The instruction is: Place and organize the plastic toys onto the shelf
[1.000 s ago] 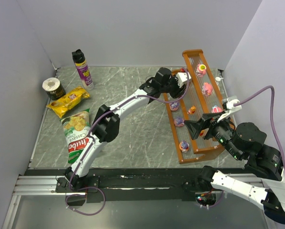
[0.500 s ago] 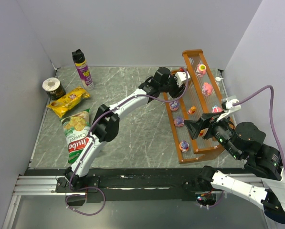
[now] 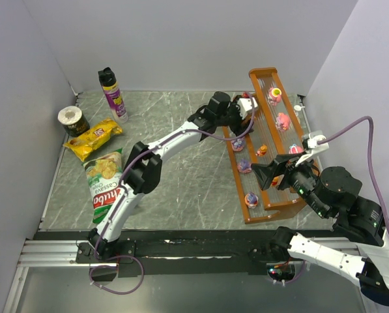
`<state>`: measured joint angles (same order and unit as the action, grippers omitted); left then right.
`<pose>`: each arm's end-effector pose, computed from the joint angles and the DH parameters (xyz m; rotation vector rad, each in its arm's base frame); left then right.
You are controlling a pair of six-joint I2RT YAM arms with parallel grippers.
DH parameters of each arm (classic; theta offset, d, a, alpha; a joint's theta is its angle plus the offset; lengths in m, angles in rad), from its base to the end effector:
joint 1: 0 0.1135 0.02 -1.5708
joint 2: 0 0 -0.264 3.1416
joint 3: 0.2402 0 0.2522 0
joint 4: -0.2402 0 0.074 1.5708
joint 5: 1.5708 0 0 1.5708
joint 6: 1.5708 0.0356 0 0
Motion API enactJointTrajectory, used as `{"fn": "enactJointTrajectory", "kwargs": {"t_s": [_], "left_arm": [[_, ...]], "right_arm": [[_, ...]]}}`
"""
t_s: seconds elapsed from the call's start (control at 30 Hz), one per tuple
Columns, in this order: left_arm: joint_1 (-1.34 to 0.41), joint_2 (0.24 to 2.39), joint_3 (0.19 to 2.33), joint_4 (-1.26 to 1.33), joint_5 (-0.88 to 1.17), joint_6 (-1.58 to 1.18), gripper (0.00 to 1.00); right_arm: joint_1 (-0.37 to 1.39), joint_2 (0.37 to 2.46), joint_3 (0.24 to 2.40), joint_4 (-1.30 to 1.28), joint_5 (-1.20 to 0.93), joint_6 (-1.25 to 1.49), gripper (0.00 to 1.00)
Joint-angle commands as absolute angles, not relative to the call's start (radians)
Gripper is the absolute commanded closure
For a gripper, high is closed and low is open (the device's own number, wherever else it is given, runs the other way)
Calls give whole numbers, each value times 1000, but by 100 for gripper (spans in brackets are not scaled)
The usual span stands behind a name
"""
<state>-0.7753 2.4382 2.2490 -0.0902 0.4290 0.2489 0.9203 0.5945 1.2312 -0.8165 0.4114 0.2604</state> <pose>0.4006 -0.4134 0.2678 1.1827 1.4783 -0.7592 0.0522 0.0451 0.4362 -0.2765 1.7406 0.5057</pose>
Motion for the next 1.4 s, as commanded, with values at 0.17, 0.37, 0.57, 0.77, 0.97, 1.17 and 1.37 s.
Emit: {"fn": "enactJointTrajectory", "kwargs": {"t_s": [0.17,0.37,0.57,0.77,0.97,1.17,1.37], "left_arm": [[-773,2277,2033,-55,476,250,3],[-773,2183,1915,-15,451,227,4],[-773,2022,1731,-37,453,148,6],[-779,1686,1280,188,382,-157,4],[-825,1454,1095,39,114,-325,4],[-856,1202,979,-141,-87,-429,4],[-857,864,864,-254,-241,-489,4]], "right_arm": [[922,606,1264,-813,440,281,0],[922,600,1267,-825,449,293,0],[922,591,1266,-845,468,316,0],[920,575,1247,-842,472,328,0],[920,569,1240,-850,474,337,0],[922,538,1236,-856,486,345,0],[922,545,1261,-876,509,337,0]]}}
